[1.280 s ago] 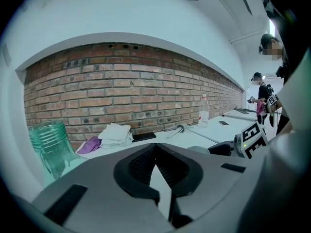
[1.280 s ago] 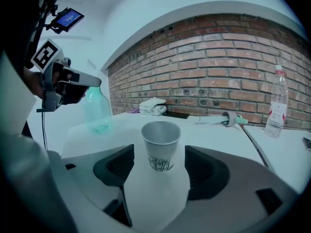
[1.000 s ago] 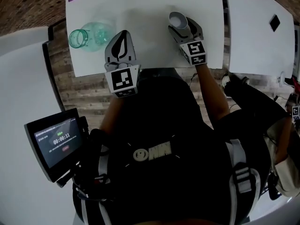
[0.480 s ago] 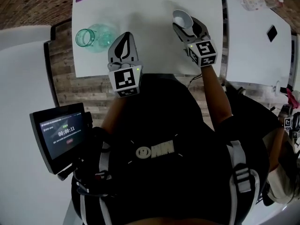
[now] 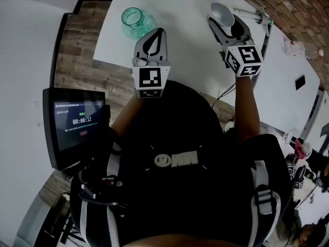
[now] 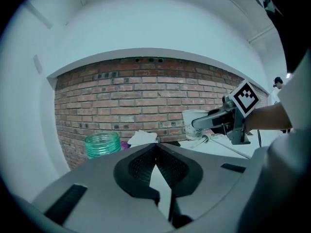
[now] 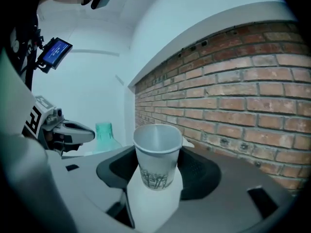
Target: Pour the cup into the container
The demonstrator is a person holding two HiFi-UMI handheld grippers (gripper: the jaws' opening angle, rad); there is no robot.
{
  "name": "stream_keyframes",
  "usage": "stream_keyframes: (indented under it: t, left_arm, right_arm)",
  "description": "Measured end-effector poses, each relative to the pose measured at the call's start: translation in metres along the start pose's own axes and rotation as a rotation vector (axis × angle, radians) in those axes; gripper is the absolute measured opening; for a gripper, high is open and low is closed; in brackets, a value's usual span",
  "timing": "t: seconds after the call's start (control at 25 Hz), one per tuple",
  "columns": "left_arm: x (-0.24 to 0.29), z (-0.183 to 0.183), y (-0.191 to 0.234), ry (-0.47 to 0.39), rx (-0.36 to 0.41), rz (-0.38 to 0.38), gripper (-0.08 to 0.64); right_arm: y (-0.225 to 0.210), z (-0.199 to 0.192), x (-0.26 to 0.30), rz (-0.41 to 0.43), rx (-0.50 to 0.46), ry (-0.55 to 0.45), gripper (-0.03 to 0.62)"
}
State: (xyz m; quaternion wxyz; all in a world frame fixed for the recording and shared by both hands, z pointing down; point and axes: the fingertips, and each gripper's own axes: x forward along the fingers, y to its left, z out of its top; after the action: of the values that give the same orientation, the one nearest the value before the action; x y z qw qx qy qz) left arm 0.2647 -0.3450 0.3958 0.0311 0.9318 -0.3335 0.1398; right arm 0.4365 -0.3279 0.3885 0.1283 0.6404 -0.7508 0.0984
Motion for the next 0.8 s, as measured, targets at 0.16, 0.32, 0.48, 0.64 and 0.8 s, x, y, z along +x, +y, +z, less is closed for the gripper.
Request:
stream_keyframes:
  t: [0.16, 0.32, 0.48, 0.64, 0.8]
  left_arm:
    - [-0.033, -0.004, 0.037, -0.005, -0.025, 0.119, -0.006]
    - [-0.079, -0.004, 0.074, -0.027, -0.064, 0.238, -0.006]
    - [-0.083, -0.01, 0.096, -0.022, -0.08, 0.333, -0.006]
    - [-0.094, -0.013, 0.113, -0.026, -0.104, 0.385, -0.006]
    - [-0.105, -0.015, 0.124, -0.047, -0.13, 0.412, -0.006]
  right_arm:
    - [0.054, 0.033, 0.04, 0.152, -0.051, -0.034, 0.261]
    - [0.122, 0.063, 0.066, 0.299, -0.156, -0.045, 0.261]
    - [0.137, 0.066, 0.097, 0.372, -0.256, -0.028, 0.261]
    - [0.157, 0.067, 0.112, 0.39, -0.425, 0.007, 0.261]
    - [0.175, 0.068, 0.12, 0.379, -0.635, 0.041, 0.261]
